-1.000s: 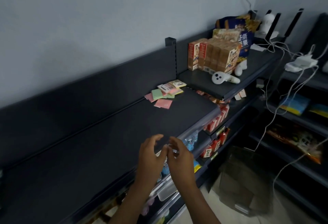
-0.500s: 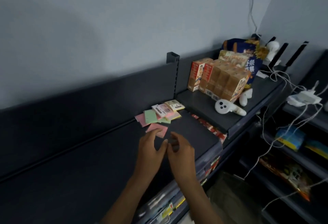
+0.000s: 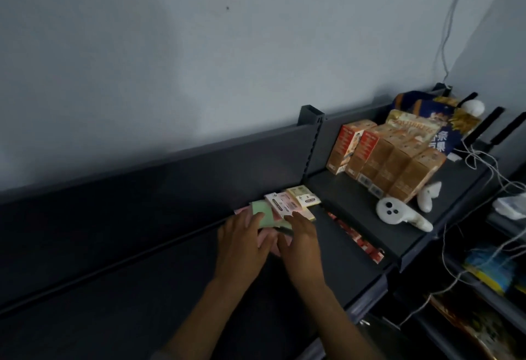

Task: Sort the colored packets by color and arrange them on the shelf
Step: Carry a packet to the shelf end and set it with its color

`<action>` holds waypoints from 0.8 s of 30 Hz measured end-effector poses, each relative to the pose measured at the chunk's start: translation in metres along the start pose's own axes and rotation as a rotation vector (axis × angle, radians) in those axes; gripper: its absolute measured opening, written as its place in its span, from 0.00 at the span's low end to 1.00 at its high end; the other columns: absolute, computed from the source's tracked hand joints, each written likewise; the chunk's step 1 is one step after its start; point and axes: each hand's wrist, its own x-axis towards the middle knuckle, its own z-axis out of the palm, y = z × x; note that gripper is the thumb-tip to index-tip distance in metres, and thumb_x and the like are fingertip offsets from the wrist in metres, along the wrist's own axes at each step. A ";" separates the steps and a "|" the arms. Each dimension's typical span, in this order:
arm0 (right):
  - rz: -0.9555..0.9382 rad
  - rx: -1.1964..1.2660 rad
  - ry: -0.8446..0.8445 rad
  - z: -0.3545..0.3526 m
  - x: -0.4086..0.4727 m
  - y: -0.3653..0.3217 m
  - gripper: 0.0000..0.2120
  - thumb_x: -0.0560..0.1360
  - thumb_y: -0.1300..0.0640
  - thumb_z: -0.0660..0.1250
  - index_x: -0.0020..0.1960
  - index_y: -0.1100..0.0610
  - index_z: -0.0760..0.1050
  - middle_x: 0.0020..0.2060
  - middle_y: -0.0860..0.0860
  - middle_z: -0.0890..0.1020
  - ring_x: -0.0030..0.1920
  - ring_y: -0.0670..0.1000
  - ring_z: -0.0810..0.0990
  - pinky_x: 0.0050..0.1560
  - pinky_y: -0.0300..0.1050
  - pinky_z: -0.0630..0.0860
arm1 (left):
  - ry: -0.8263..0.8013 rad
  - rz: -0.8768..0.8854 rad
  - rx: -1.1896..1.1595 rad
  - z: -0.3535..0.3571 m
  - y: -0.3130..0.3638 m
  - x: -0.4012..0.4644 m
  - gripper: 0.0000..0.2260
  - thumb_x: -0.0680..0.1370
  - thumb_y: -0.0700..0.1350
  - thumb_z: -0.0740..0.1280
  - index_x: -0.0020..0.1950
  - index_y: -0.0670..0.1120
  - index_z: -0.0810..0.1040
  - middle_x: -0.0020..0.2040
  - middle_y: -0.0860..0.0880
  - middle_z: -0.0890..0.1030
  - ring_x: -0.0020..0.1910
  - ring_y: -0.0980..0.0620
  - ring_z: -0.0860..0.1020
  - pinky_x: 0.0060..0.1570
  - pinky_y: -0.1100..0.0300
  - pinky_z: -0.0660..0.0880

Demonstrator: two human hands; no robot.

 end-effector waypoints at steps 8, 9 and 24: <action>-0.184 -0.313 -0.092 0.024 0.026 0.025 0.14 0.71 0.65 0.70 0.55 0.58 0.85 0.70 0.62 0.75 0.71 0.64 0.72 0.63 0.60 0.77 | -0.015 -0.148 0.088 -0.005 -0.031 -0.014 0.22 0.81 0.61 0.59 0.73 0.56 0.66 0.73 0.52 0.67 0.72 0.48 0.64 0.69 0.51 0.63; -0.179 -0.336 -0.106 0.025 0.026 0.025 0.18 0.71 0.65 0.69 0.60 0.58 0.83 0.71 0.61 0.73 0.72 0.64 0.70 0.65 0.60 0.76 | -0.015 -0.166 0.097 -0.006 -0.033 -0.015 0.23 0.81 0.61 0.59 0.74 0.56 0.65 0.74 0.51 0.66 0.72 0.47 0.63 0.70 0.51 0.62; -0.214 0.034 0.106 0.001 0.016 0.032 0.17 0.78 0.65 0.65 0.66 0.61 0.77 0.69 0.55 0.75 0.70 0.53 0.72 0.72 0.47 0.68 | -0.078 -0.219 0.135 0.011 0.000 -0.029 0.27 0.82 0.67 0.47 0.76 0.56 0.63 0.74 0.50 0.67 0.72 0.48 0.64 0.70 0.51 0.61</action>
